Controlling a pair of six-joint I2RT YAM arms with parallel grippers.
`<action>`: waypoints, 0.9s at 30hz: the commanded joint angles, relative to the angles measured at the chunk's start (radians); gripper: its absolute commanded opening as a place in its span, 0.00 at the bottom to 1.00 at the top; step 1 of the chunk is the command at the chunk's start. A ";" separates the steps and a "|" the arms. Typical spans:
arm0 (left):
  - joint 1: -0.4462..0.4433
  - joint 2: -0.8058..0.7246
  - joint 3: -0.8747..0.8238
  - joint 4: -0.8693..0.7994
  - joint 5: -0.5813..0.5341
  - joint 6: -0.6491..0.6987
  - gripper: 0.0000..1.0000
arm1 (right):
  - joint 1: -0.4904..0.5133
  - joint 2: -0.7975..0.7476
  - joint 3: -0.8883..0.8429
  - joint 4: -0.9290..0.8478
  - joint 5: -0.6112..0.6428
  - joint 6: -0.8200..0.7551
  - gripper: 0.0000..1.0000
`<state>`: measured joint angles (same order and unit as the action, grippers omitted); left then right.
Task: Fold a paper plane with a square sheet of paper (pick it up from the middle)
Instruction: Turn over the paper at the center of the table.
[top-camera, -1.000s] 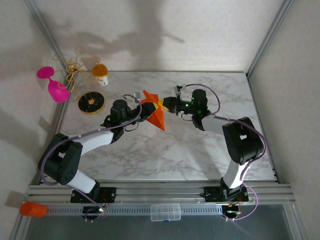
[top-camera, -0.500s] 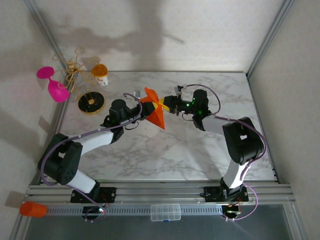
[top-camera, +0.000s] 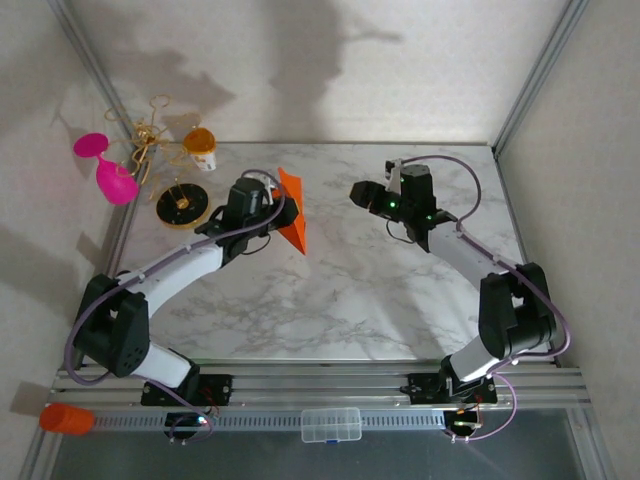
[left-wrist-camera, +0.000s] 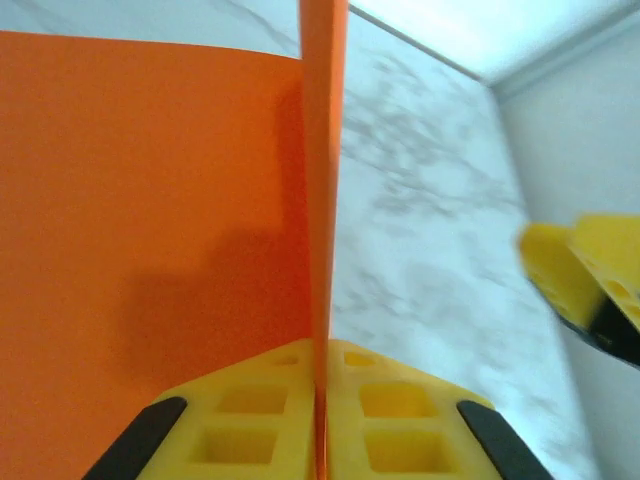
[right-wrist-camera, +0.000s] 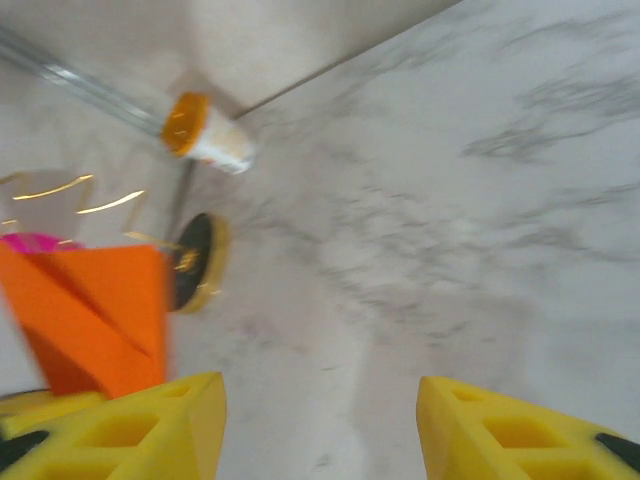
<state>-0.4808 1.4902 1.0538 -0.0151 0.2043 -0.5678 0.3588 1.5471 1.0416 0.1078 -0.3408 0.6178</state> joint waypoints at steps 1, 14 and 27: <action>-0.063 0.080 0.132 -0.347 -0.392 0.158 0.10 | 0.002 -0.042 -0.008 -0.141 0.234 -0.126 0.56; -0.255 0.604 0.531 -0.785 -1.095 0.105 0.12 | -0.007 -0.176 -0.148 -0.112 0.373 -0.085 0.68; -0.311 0.781 0.574 -0.704 -0.926 0.040 0.19 | -0.035 -0.222 -0.195 -0.112 0.406 -0.038 0.68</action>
<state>-0.7864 2.2517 1.6051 -0.7113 -0.7506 -0.4961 0.3325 1.3437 0.8608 -0.0120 0.0387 0.5625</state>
